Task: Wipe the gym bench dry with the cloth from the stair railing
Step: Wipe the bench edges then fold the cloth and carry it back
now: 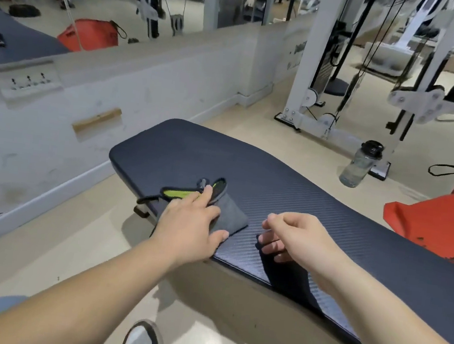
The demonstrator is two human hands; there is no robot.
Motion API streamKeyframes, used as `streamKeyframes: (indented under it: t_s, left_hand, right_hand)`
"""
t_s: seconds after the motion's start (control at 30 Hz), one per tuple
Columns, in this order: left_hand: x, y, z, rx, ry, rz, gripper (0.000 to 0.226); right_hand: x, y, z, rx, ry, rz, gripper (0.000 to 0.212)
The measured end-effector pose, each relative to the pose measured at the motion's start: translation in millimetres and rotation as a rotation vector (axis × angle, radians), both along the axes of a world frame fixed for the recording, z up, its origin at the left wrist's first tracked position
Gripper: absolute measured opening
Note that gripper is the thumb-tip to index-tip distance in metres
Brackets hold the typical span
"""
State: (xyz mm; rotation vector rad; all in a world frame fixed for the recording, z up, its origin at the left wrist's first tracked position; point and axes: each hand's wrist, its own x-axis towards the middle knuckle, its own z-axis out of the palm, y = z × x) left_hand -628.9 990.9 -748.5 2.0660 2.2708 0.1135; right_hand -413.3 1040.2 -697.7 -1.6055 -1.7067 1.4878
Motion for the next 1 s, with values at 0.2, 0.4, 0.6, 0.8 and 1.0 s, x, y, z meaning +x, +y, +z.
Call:
streamKeyframes:
  t_s: [0.2, 0.4, 0.6, 0.8, 1.0]
  left_hand:
    - [-15, 28, 3, -0.078, 0.121, 0.268, 0.059]
    - [-69, 21, 9, -0.06, 0.083, -0.222, 0.057]
    - [-170, 98, -13, -0.016, 0.031, 0.39, 0.053]
    - [-185, 174, -20, 0.027, 0.036, 0.516, 0.055]
    - [-85, 216, -12, -0.01, 0.051, 0.287, 0.058]
  right_hand:
    - [-30, 23, -4, 0.076, 0.032, 0.016, 0.033]
    - [-90, 67, -1, 0.376, -0.173, 0.147, 0.021]
    - [-132, 116, -11, 0.564, -0.437, 0.286, 0.025]
    - [-133, 147, -27, 0.544, -0.381, 0.301, 0.022]
    - [-82, 154, -22, 0.501, -0.379, 0.125, 0.019]
